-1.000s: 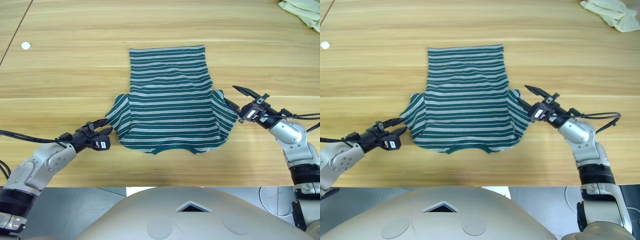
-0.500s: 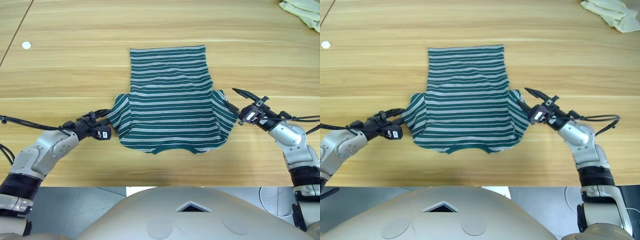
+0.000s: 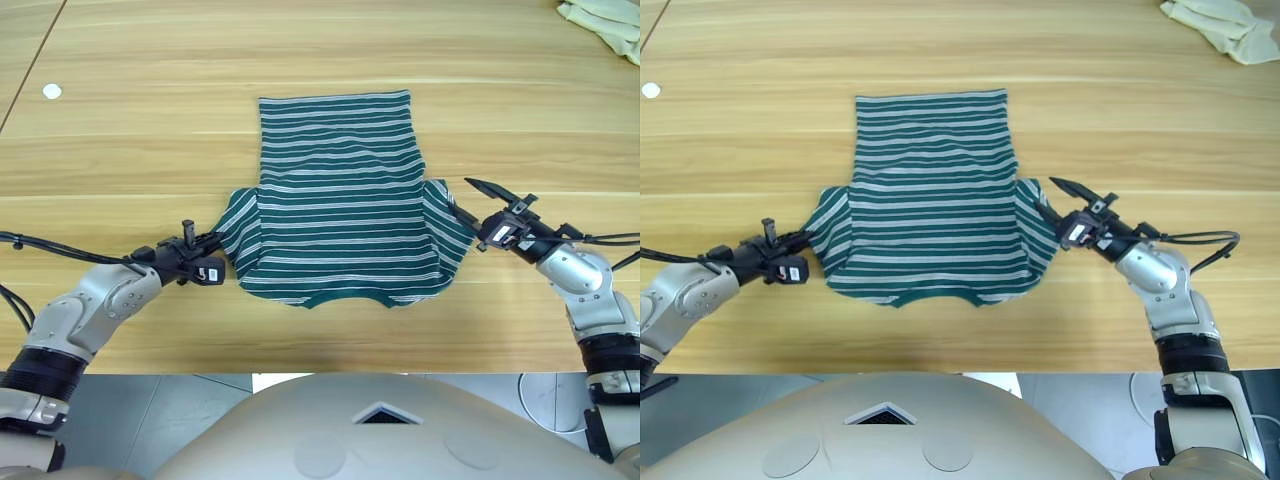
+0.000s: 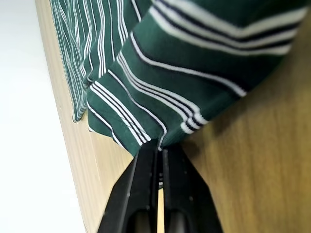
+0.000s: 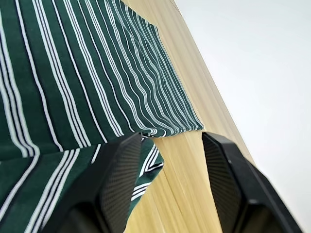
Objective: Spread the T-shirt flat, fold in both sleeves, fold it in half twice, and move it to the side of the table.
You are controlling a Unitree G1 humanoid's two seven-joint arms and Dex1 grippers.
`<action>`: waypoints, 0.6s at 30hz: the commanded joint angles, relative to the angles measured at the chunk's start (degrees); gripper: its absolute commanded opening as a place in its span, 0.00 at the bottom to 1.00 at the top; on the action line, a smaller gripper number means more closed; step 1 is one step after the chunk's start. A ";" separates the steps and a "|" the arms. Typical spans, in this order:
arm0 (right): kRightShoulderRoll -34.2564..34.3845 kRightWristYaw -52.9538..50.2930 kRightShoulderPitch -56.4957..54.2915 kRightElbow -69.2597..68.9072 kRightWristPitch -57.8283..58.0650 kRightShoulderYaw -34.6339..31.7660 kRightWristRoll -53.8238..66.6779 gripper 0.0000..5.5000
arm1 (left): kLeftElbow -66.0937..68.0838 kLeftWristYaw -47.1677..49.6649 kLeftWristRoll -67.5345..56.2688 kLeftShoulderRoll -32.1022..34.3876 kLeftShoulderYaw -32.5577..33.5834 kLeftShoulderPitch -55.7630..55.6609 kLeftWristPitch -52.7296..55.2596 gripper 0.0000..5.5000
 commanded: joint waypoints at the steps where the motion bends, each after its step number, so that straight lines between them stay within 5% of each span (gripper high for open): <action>1: 0.07 -0.55 0.58 -0.34 0.30 -0.43 -0.07 0.42 | 2.50 1.10 2.09 -1.61 -0.93 3.70 2.63 0.00; 18: 1.34 -1.07 -1.96 2.79 -0.09 1.36 -1.09 0.42 | -1.64 12.93 1.29 -5.98 3.27 -2.04 -4.07 0.00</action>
